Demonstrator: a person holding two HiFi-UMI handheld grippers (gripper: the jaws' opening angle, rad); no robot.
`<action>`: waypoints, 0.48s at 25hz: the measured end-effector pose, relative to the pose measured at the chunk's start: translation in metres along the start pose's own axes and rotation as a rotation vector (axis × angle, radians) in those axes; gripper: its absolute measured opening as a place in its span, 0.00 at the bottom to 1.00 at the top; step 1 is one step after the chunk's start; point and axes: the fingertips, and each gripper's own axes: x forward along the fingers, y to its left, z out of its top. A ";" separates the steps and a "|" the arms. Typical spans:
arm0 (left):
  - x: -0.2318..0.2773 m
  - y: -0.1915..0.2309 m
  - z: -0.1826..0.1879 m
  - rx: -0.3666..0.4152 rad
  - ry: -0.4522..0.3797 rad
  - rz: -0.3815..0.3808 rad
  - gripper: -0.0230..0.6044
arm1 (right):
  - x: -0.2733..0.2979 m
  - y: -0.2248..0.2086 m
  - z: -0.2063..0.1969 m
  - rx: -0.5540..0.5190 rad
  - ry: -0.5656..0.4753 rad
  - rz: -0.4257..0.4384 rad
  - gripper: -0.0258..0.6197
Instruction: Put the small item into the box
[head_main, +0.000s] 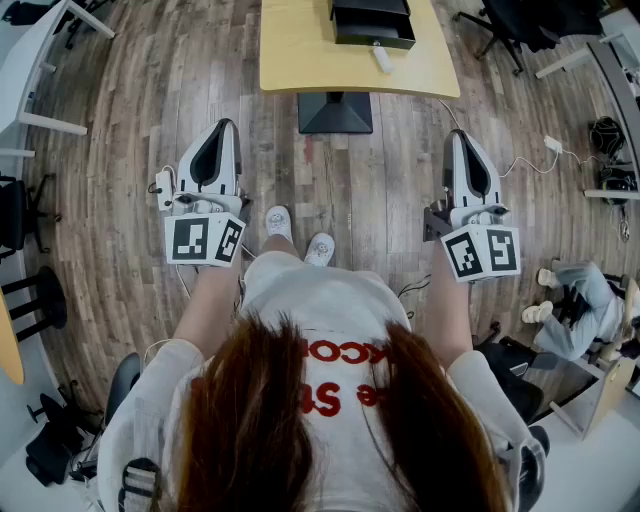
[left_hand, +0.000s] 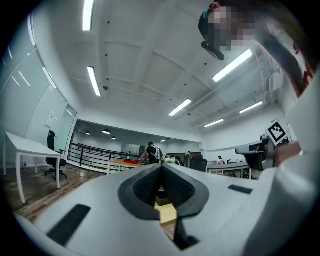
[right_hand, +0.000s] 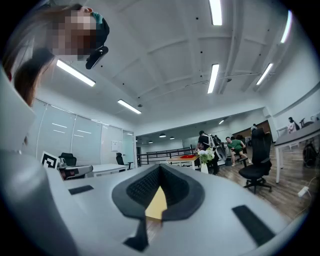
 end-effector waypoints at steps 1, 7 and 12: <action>0.000 0.001 0.001 0.002 -0.001 0.003 0.05 | 0.001 0.000 0.000 0.000 0.000 0.002 0.05; 0.000 -0.001 0.001 0.006 -0.004 0.009 0.05 | 0.000 0.002 0.004 0.011 -0.023 0.023 0.05; 0.005 -0.002 0.001 0.005 -0.003 0.010 0.05 | 0.006 0.001 0.008 0.039 -0.040 0.054 0.05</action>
